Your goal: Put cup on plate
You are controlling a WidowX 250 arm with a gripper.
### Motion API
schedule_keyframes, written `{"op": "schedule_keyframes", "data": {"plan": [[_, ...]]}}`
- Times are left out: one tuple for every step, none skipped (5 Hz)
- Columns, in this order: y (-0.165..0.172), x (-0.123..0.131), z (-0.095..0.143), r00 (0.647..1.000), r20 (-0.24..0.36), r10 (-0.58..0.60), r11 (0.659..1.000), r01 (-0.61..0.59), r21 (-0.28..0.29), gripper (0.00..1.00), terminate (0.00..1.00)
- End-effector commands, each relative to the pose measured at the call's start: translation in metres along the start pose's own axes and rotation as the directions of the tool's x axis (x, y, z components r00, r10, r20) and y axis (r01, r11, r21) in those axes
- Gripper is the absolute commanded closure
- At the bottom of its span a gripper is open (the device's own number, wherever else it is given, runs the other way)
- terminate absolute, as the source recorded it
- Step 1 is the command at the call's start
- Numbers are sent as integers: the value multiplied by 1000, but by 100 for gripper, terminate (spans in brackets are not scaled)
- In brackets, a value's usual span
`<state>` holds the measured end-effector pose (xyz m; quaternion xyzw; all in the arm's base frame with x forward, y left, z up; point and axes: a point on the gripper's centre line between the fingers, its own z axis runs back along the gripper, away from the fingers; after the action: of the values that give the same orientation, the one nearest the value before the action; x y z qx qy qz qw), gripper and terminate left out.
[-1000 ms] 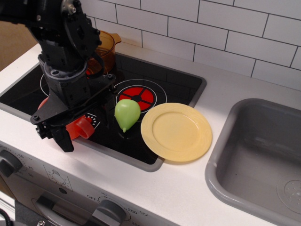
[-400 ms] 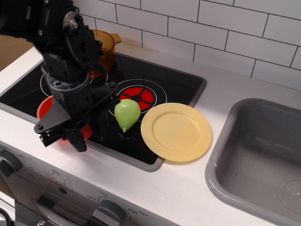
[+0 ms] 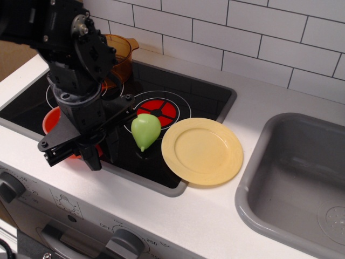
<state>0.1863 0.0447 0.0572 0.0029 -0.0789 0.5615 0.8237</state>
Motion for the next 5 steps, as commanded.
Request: {"op": "schedule_keyframes", "data": {"plan": [[-20,-2,34,999,26,-31,998,32,-58,100,0],[-34,-10,48,999,-7,-37,997,37,-63,100,0],[-57,-30,56,996,-8,-90,993,89,-79,100,0],[-76,-48,59,991,-1,-134,986,133,-103,100,0],[-93,-66,55,984,-18,-177,980,174,-99,100,0]]}}
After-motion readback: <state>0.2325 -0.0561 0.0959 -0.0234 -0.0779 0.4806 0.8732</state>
